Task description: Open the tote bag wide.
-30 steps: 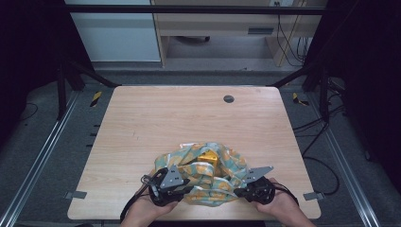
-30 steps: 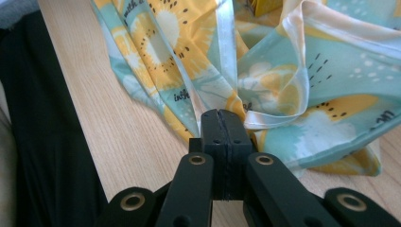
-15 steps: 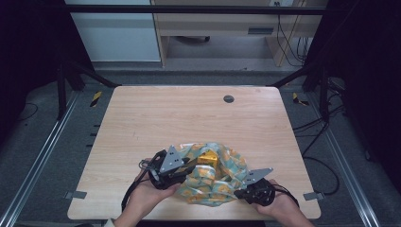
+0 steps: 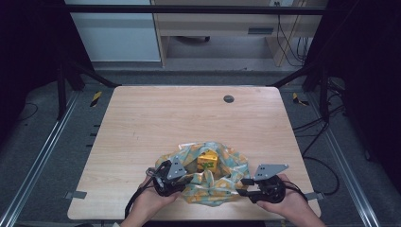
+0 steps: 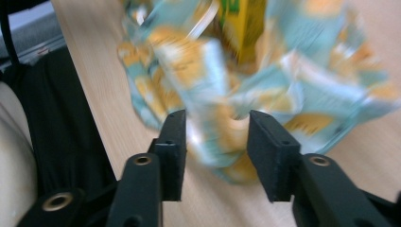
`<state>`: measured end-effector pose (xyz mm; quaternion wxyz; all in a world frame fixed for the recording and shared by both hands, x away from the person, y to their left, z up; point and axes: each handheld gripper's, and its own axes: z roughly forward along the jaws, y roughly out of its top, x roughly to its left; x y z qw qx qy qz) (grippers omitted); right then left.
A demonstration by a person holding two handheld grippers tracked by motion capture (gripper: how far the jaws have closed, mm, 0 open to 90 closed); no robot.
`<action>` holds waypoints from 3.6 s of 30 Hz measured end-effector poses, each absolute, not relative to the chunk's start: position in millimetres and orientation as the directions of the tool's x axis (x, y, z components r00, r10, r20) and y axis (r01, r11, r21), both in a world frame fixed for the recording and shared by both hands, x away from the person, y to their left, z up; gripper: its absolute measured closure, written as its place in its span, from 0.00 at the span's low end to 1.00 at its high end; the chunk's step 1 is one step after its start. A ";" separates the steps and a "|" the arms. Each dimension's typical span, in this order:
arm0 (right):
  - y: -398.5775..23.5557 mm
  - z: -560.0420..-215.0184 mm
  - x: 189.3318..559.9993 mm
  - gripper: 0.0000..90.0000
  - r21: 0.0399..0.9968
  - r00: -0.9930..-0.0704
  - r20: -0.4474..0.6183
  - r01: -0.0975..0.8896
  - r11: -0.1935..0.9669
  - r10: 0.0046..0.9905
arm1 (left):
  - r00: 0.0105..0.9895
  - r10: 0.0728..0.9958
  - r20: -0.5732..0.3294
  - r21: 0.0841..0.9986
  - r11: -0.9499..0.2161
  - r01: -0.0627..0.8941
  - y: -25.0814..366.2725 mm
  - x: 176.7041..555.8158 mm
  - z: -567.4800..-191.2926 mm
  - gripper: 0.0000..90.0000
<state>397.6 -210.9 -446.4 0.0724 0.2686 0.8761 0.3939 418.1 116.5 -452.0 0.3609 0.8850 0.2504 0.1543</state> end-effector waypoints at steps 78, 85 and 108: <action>-207.7 -442.6 534.8 0.56 0.738 -0.651 0.087 0.550 0.390 0.754 | 0.826 0.558 0.080 0.682 -0.635 0.363 129.4 413.8 -491.4 0.81; -212.3 -408.9 504.5 0.45 0.790 -0.689 0.071 0.480 0.382 0.721 | 0.828 0.555 0.082 0.694 -0.628 0.352 126.1 411.7 -489.0 0.81; -160.2 -446.7 445.0 0.99 0.651 -0.820 -0.002 0.433 0.623 0.572 | 0.832 0.549 0.082 0.712 -0.616 0.337 122.0 407.6 -484.6 0.80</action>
